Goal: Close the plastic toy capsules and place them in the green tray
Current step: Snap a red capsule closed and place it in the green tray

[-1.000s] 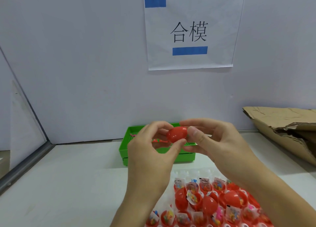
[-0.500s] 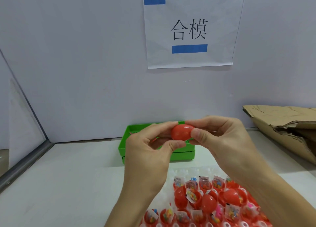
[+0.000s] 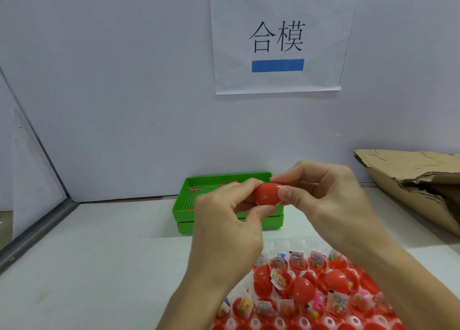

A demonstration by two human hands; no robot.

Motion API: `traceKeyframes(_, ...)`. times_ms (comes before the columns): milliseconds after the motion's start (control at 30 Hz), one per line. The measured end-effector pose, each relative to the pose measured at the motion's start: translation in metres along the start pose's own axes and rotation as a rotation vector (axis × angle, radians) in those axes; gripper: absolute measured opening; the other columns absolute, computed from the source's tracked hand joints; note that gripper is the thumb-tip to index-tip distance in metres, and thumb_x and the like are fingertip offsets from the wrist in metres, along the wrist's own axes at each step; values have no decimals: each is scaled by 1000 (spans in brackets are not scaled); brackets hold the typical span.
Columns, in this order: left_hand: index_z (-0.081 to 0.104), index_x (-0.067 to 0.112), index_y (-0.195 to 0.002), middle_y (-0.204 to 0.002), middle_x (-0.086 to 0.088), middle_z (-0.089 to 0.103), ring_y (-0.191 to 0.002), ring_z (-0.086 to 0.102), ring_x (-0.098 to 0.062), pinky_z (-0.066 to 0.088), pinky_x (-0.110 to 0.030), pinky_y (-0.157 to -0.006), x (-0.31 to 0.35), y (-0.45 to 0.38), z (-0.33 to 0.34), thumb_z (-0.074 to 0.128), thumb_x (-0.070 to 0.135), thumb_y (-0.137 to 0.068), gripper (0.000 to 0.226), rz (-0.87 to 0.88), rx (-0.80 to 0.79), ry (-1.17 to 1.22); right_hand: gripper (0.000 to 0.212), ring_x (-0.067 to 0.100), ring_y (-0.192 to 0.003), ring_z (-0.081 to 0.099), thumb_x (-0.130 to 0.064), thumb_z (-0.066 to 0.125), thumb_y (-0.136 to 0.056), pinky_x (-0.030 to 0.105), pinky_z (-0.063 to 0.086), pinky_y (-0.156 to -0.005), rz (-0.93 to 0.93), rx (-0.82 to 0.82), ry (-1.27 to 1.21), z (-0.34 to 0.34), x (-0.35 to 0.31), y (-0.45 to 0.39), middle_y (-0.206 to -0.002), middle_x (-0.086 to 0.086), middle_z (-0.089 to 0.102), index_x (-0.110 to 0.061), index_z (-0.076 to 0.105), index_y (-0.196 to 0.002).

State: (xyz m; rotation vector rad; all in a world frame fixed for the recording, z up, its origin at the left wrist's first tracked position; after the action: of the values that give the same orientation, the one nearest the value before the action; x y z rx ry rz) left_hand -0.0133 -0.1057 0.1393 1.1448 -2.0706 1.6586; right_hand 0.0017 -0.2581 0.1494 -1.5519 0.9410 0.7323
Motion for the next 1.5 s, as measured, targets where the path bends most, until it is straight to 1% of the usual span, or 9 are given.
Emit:
traceKeyframes(167,66,32,-119,-99,21,70,-93,68,2,56,-20,-83,-4,-1,4,68,25,-86,33,22,-125,-24,6,11,-79,74,-13,76,-81,18,56,-73,-1,-38,9,-3,2,-2,-81,-2,77,-17,75,-86)
traceKeyframes(333,57,33,-112,-106,28,69,-102,65,8,49,-10,-88,-12,-3,1,65,18,-93,26,-18,-178,49,36,20,-94,74,-52,75,-76,33,58,-80,120,-70,-134,3,16,-2,-97,4,76,-23,75,-97)
traceKeyframes(467,56,27,-114,-109,24,67,-106,63,8,49,-10,-87,-13,-2,1,58,0,-94,34,9,-146,50,47,24,-96,74,-58,73,-76,24,57,-75,242,-238,-413,16,19,0,-104,8,77,-18,79,-100)
traceKeyframes(600,62,29,-115,-114,33,63,-109,61,6,48,-10,-89,-9,-1,0,52,0,-89,40,37,-100,62,49,25,-101,73,-49,80,-74,26,57,-82,248,-326,-553,21,18,2,-109,13,75,-11,77,-105)
traceKeyframes(700,64,28,-112,-114,26,66,-107,65,-1,54,-21,-89,-8,-1,1,55,2,-85,39,8,-88,116,42,26,-102,73,-42,78,-78,25,57,-83,226,-304,-558,20,17,2,-110,16,74,-11,77,-107)
traceKeyframes(900,61,26,-126,-125,14,67,-114,64,-2,53,-15,-84,-12,0,5,84,32,-73,58,-315,-194,608,32,22,-101,73,-32,66,-82,27,57,-86,125,-175,-352,18,15,2,-104,8,77,-16,76,-107)
traceKeyframes(1033,70,23,-115,-103,5,76,-98,72,-7,54,-14,-79,-9,-1,9,78,30,-67,49,-288,-154,572,21,12,-96,73,-18,61,-92,18,54,-82,16,-166,-159,20,12,4,-98,-2,78,-15,73,-109)
traceKeyframes(1233,74,28,-103,-94,6,78,-95,73,-12,55,-19,-84,-4,0,10,70,26,-76,27,-178,-128,483,24,14,-93,73,-1,52,-99,23,56,-82,-46,-187,-78,24,13,6,-94,1,77,-11,74,-102)
traceKeyframes(1500,70,36,-103,-92,19,76,-92,71,0,53,-11,-78,2,-1,3,68,29,-80,23,-137,-113,411,19,12,-93,74,-22,61,-95,17,54,-79,-35,-201,-181,21,13,4,-94,0,78,-12,75,-103)
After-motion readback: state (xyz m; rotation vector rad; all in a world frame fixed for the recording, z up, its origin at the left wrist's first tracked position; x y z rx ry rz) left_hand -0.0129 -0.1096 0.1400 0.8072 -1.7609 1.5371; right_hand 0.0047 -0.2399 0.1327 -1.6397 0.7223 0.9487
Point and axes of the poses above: each hand's wrist, its own y-axis away from the middle knuckle, its own z-axis out of the palm, x = y × z, the point moved 4 cm from there along -y, towards the middle knuckle
